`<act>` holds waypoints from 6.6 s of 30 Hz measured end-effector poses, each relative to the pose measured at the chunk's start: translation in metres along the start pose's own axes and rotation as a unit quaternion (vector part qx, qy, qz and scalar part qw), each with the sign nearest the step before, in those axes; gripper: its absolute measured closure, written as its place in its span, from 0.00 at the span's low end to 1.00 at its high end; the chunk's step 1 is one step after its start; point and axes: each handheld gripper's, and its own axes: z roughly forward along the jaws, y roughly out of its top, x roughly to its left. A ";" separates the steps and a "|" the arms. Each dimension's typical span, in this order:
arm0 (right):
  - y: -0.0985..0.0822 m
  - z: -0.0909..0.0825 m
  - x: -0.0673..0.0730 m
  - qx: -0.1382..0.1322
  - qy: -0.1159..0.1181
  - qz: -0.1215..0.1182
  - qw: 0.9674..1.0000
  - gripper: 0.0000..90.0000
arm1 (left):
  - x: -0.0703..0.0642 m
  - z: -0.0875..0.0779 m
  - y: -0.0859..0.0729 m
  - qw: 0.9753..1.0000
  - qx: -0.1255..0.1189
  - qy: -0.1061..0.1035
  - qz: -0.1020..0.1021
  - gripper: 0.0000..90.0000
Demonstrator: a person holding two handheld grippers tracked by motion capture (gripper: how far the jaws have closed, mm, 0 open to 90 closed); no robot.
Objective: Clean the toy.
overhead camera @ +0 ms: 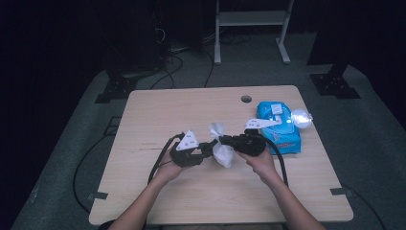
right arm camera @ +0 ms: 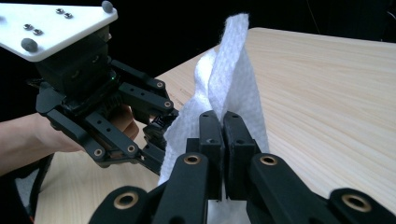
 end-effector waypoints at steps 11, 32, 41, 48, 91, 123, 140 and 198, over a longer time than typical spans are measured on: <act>0.006 0.043 0.019 0.027 0.017 -0.028 0.999 0.97 | 0.006 -0.017 -0.026 0.999 0.038 0.036 -0.003 0.71; -0.009 0.091 0.029 0.093 0.003 -0.065 0.994 0.96 | 0.017 -0.028 -0.053 0.996 0.081 0.036 -0.004 0.72; -0.007 0.078 0.015 0.089 -0.029 -0.059 0.994 0.96 | 0.020 -0.026 -0.054 0.997 0.073 0.027 -0.013 0.73; -0.008 0.091 0.029 0.091 -0.004 -0.076 0.993 0.96 | 0.024 -0.025 -0.053 0.997 0.074 0.019 -0.008 0.73; -0.009 0.053 -0.005 0.087 -0.071 -0.054 0.992 0.96 | 0.030 0.009 -0.027 0.995 0.100 0.011 0.016 0.62; -0.012 0.038 -0.011 0.080 -0.081 -0.044 0.993 0.96 | 0.029 0.004 -0.019 0.999 0.054 0.006 0.002 0.61; -0.007 0.038 -0.025 0.080 -0.106 -0.037 0.990 0.96 | 0.029 0.014 -0.025 0.997 0.073 -0.005 0.008 0.63; -0.024 0.026 -0.040 0.073 -0.083 0.011 0.994 0.96 | 0.030 0.019 -0.028 0.998 0.057 -0.010 0.001 0.63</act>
